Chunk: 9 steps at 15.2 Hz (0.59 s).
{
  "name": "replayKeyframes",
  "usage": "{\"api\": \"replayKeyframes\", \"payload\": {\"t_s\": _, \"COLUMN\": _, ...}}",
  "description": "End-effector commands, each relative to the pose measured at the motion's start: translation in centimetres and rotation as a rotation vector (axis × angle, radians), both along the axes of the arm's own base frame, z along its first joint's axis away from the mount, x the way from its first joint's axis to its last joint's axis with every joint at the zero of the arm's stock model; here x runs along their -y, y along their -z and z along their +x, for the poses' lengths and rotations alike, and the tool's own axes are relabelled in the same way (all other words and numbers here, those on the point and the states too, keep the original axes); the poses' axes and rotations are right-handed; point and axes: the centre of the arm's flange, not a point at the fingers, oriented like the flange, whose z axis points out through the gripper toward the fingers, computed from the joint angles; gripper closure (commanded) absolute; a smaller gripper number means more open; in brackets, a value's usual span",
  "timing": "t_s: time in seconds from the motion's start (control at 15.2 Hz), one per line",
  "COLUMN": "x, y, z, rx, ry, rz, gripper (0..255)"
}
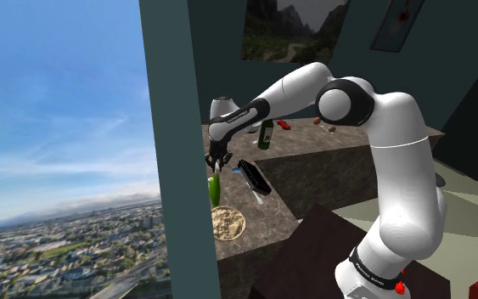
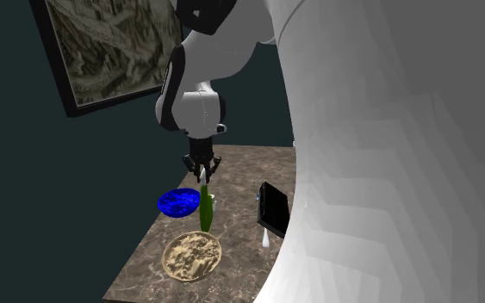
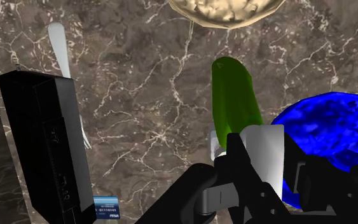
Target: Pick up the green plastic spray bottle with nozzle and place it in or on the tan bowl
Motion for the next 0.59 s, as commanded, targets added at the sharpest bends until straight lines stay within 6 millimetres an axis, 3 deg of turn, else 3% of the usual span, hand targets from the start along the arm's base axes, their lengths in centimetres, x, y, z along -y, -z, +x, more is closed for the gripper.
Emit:
{"api": "replayKeyframes", "payload": {"t_s": 0.0, "x": 0.1, "y": -1.0, "z": 0.1, "rx": 0.0, "ry": 0.0, "rz": 0.0, "gripper": 255}}
{"api": "replayKeyframes", "payload": {"t_s": 0.53, "x": 0.1, "y": -5.2, "z": 0.1, "rx": 0.0, "ry": 0.0, "rz": 0.0, "gripper": 255}}
